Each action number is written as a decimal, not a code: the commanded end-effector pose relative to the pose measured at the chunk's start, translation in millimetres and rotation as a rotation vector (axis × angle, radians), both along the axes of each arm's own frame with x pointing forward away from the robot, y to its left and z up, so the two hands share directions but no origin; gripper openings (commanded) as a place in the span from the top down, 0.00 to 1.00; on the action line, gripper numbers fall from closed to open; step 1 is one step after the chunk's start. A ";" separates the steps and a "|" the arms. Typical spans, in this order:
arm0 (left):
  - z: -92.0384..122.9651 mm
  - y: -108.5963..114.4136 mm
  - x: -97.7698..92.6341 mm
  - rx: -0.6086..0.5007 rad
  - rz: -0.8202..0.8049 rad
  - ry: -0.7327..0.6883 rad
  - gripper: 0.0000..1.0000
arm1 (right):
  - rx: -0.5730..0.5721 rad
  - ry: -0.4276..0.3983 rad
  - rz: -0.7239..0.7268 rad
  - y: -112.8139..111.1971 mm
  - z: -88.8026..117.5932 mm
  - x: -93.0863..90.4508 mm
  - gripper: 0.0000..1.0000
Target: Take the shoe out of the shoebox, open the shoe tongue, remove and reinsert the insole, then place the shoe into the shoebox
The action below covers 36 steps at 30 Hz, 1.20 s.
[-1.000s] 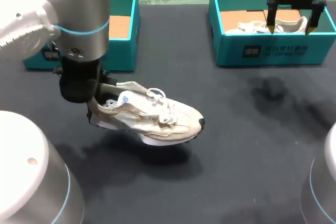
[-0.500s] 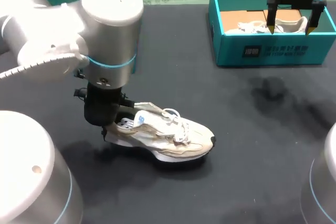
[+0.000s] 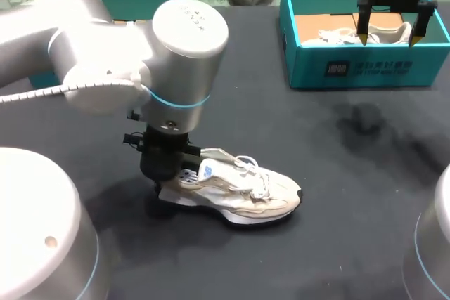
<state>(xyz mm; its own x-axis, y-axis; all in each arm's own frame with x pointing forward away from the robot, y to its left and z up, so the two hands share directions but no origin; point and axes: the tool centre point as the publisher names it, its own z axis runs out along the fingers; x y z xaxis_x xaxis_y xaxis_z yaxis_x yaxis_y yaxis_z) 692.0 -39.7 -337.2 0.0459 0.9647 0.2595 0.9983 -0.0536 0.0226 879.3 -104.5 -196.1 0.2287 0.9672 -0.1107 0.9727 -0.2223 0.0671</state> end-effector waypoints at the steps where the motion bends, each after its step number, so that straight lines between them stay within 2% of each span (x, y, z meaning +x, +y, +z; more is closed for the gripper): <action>1: -8.9 -11.3 2.7 0.029 0.006 -0.002 1.00 | 0.000 -0.001 -0.001 0.0 -0.5 -0.4 0.00; 9: -14.9 -13.4 5.6 0.036 0.011 -0.020 1.00 | 0.000 -0.001 -0.001 0.0 -0.5 -0.4 0.00; 21: -35.2 -16.9 15.2 0.051 0.009 -0.036 1.00 | 0.000 -0.001 -0.001 0.0 -0.5 -0.4 0.00; 29: -37.7 -17.7 13.9 0.043 -0.013 -0.029 1.00 | 0.000 -0.001 -0.001 0.0 -0.5 -0.4 0.00; 31: -39.2 -17.7 14.3 0.041 -0.018 -0.026 0.59 | 0.000 -0.001 -0.001 0.0 -0.5 -0.4 0.00; 33: -39.6 -17.8 14.7 0.036 -0.021 -0.022 0.13 | 0.000 -0.001 -0.001 0.0 -0.5 -0.4 0.00; 35: -39.8 -17.6 15.2 0.033 -0.022 -0.021 0.00 | 0.000 -0.001 -0.001 0.0 -0.5 -0.4 0.00; 36: -39.0 -17.2 15.8 0.028 -0.023 -0.021 0.00 | 0.000 -0.001 -0.001 0.0 -0.5 -0.4 0.00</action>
<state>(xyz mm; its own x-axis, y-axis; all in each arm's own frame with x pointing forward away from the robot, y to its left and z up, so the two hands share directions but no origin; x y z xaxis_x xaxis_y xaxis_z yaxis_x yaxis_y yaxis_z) 706.6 -58.7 -375.1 0.0604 0.9539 0.2938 0.9962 -0.0761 0.0421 879.3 -104.6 -196.1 0.2288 0.9672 -0.1107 0.9726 -0.2224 0.0671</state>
